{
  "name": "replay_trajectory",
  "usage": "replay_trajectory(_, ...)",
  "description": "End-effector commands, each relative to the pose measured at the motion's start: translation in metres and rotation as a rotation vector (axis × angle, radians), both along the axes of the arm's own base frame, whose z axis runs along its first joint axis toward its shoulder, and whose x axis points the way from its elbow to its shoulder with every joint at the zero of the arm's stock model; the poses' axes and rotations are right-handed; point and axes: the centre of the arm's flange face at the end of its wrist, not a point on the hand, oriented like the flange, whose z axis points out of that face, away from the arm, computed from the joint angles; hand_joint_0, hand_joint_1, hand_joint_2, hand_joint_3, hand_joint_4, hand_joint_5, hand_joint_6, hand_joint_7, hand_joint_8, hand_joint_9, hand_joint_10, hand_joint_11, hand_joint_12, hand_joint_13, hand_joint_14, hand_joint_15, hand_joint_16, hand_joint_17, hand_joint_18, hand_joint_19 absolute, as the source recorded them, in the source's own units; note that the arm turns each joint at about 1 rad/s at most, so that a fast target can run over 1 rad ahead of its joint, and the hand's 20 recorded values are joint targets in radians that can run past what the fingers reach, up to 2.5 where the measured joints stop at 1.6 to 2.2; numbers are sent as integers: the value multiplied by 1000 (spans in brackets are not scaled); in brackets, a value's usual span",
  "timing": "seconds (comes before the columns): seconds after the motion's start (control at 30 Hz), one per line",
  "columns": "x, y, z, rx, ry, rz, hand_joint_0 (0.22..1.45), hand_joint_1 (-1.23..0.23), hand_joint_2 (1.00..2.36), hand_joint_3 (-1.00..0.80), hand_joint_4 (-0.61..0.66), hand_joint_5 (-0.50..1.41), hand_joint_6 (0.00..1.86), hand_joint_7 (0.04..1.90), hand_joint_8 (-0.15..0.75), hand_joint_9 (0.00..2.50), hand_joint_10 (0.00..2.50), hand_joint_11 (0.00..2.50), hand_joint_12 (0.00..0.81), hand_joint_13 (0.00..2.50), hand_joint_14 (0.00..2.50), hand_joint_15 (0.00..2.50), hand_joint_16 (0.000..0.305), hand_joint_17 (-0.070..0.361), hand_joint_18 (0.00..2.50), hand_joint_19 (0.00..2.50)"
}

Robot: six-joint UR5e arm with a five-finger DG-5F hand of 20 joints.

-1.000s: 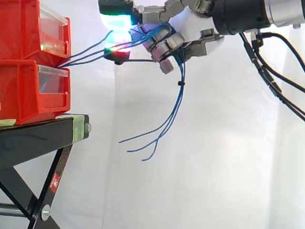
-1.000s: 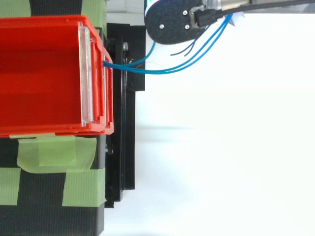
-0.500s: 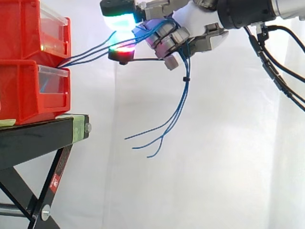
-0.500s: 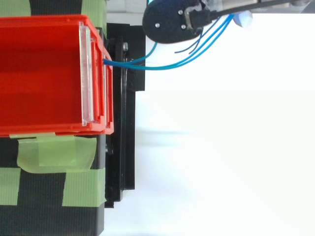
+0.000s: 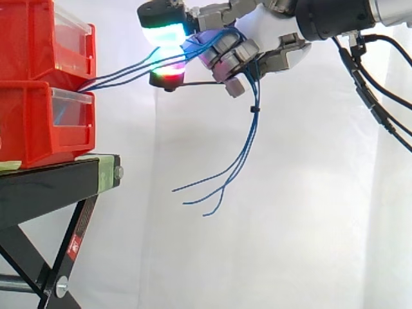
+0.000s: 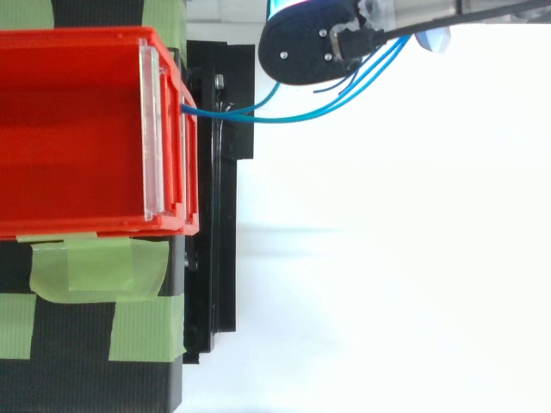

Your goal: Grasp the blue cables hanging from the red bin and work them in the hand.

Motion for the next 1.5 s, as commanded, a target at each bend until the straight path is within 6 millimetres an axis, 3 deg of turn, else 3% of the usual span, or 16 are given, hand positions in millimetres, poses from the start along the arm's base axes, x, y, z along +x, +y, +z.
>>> replay_trajectory(0.0,0,0,0,0,0,-1,924,-631,1019,-192,308,467,241,1388,447,755,2500,2500,510,1016,2500,1515,57,127,1485,944)
replay_trajectory(1.47,0,0,0,0,0,-2,931,-626,1020,-230,305,449,261,1382,445,729,2500,2500,506,987,2500,1514,54,121,1455,1006)
